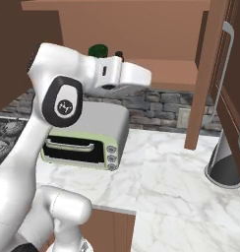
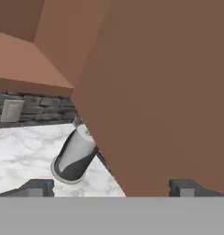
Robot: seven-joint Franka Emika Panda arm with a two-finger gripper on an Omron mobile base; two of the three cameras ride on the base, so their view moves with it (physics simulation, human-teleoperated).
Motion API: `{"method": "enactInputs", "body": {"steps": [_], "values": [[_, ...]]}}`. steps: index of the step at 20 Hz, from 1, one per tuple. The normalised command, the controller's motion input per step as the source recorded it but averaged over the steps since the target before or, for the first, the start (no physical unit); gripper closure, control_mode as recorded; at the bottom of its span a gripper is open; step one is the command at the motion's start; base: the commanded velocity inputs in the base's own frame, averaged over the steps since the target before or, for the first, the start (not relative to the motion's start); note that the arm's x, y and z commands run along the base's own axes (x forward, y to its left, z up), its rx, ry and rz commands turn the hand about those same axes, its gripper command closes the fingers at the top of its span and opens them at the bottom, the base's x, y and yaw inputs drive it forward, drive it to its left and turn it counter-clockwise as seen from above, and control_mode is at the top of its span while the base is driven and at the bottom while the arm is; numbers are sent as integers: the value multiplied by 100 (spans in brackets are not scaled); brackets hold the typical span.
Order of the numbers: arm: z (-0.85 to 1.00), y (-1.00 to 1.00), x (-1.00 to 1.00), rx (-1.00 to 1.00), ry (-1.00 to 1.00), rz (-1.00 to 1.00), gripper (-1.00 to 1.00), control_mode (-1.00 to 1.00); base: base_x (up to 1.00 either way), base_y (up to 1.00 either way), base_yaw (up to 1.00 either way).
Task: The dining table condiment station is running low on shaker. Refill the condiment station by opening the cabinet and taking the shaker from the cabinet and placing it on the dining table.
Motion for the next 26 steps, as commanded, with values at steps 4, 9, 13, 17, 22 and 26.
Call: {"method": "enactInputs", "body": {"steps": [4, 9, 13, 17, 22, 26], "values": [[0, 96, 0, 19, -22, 17, -100, -100, 0, 0, 0], [2, 86, 0, 19, -17, 27, -100, -100, 0, 0, 0], [18, 64, 8, 21, -15, 29, -100, -100, 0, 0, 0], [29, 27, 35, 22, -5, 25, -100, -100, 0, 0, 0], [20, 0, 33, 7, 1, 12, -100, -100, 0, 0, 0], [6, 0, 31, 0, 8, 1, -100, -100, 0, 0, 0]]}}
